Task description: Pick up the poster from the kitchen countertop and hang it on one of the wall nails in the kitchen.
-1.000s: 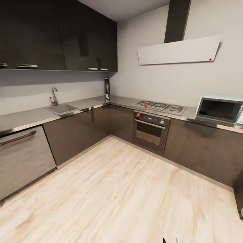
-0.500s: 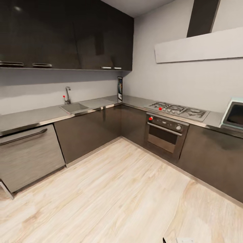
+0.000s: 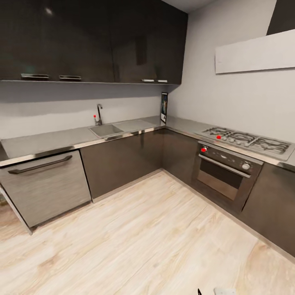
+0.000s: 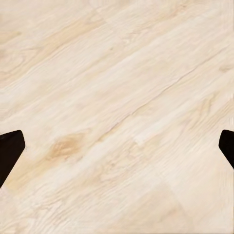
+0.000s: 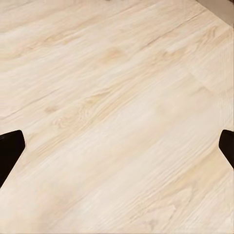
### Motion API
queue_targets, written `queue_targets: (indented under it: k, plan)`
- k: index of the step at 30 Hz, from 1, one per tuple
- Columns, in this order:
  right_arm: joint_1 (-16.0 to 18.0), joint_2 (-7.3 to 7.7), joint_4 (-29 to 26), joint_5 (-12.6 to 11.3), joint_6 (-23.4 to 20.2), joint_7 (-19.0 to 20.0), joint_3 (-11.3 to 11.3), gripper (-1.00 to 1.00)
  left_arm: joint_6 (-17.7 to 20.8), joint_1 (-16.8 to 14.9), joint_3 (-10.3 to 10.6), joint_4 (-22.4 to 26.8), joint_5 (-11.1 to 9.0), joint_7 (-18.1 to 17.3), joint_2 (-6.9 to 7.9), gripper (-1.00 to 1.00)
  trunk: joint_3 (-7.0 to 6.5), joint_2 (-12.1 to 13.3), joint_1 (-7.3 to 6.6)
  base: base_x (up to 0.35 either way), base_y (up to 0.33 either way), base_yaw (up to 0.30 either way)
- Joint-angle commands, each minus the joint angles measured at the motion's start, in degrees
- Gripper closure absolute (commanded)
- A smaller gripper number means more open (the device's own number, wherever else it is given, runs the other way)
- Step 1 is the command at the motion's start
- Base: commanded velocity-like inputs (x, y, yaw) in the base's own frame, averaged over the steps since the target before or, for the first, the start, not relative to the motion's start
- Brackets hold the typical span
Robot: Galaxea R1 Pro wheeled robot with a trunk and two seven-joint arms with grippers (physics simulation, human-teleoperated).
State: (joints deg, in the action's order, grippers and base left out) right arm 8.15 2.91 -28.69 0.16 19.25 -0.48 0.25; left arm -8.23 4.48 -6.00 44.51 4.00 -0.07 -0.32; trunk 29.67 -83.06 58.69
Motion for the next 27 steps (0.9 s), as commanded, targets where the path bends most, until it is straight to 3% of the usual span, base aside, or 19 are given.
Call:
queue_targets:
  k: [1,20,21,23,24,27]
  plan:
    - [0.03,0.02,0.03,0.02,0.15,-0.05,0.03,-1.0,-0.12,0.01,-0.14,0.05,0.43,-0.01,-0.03,-1.0,0.08,-0.02,0.04,0.33,-0.011,0.272]
    - [0.03,0.24,-0.05,-0.56,0.08,0.21,-0.44,-1.0,-0.21,0.01,-0.46,0.05,0.4,-0.01,0.01,-1.0,0.19,-0.02,0.04,0.334,-0.001,0.041]
    - [0.03,0.28,-1.57,-0.59,0.08,0.11,-0.51,-1.0,-0.25,0.01,-3.21,0.12,0.33,-0.13,0.0,-1.0,0.19,-0.02,0.04,0.334,0.0,0.0]
    - [0.03,0.21,-4.33,-0.53,0.05,0.08,-0.48,-1.0,-0.27,0.01,-4.71,0.17,0.32,-0.2,-0.02,-1.0,0.19,-0.02,0.04,0.334,0.0,0.0]
    - [0.04,0.17,-14.53,-0.29,-0.32,0.1,-0.3,-1.0,-0.24,0.01,-6.25,0.21,0.31,-0.26,-0.03,-1.0,0.19,-0.02,0.04,0.334,0.0,0.0]
    - [0.18,0.11,-20.44,-0.26,-0.73,0.09,-0.24,-1.0,-0.22,0.01,-6.48,0.22,0.29,-0.27,-0.05,-1.0,0.19,-0.02,0.04,0.334,0.0,0.0]
